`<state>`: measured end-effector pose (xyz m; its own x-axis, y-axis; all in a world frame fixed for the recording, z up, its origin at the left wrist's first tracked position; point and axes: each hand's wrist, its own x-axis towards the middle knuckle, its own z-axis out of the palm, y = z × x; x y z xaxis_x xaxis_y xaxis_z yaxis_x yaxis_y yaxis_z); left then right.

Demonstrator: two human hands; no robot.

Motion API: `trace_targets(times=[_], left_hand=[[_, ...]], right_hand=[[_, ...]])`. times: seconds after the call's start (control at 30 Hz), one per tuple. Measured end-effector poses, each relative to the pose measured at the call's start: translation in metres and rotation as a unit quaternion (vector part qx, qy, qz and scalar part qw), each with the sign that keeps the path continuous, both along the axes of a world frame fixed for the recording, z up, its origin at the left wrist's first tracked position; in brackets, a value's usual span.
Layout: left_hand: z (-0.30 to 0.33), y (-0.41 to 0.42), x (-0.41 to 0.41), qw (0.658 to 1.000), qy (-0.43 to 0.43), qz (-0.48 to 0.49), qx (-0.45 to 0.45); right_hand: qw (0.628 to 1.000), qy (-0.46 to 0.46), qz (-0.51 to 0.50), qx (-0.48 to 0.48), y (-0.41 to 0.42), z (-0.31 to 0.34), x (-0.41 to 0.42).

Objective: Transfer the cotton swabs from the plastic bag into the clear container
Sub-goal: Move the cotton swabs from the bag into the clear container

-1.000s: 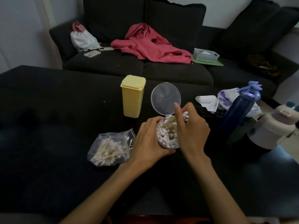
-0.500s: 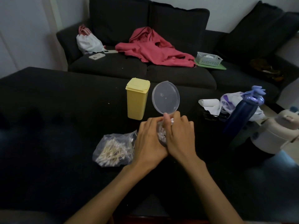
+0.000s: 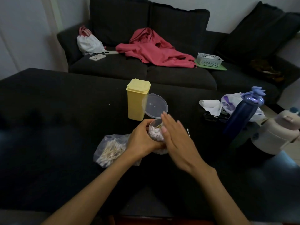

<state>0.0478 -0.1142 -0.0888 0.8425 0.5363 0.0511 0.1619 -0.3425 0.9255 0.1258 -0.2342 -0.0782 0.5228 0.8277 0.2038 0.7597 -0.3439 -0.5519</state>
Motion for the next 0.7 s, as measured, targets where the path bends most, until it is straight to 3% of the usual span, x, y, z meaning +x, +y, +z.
trace_targets(times=[0.2, 0.3, 0.37, 0.53, 0.7], left_hand=[[0.004, 0.000, 0.008, 0.998, 0.027, 0.007, 0.065], [0.003, 0.001, 0.012, 0.998, 0.019, -0.006, 0.067], [0.001, 0.003, 0.015, 0.997, 0.022, -0.028, 0.061], [-0.006, 0.006, 0.030, 0.994, 0.082, -0.065, 0.031], [-0.005, 0.011, 0.035, 0.989, 0.098, -0.114, 0.005]], right_hand=[[0.995, -0.029, 0.021, -0.096, 0.000, -0.007, 0.004], [0.998, 0.047, 0.010, -0.031, -0.003, -0.001, 0.004], [0.999, 0.039, -0.024, -0.003, -0.005, 0.000, 0.006], [0.991, 0.013, -0.019, -0.128, -0.009, -0.012, 0.012], [0.988, -0.032, -0.038, -0.149, -0.004, -0.014, 0.021]])
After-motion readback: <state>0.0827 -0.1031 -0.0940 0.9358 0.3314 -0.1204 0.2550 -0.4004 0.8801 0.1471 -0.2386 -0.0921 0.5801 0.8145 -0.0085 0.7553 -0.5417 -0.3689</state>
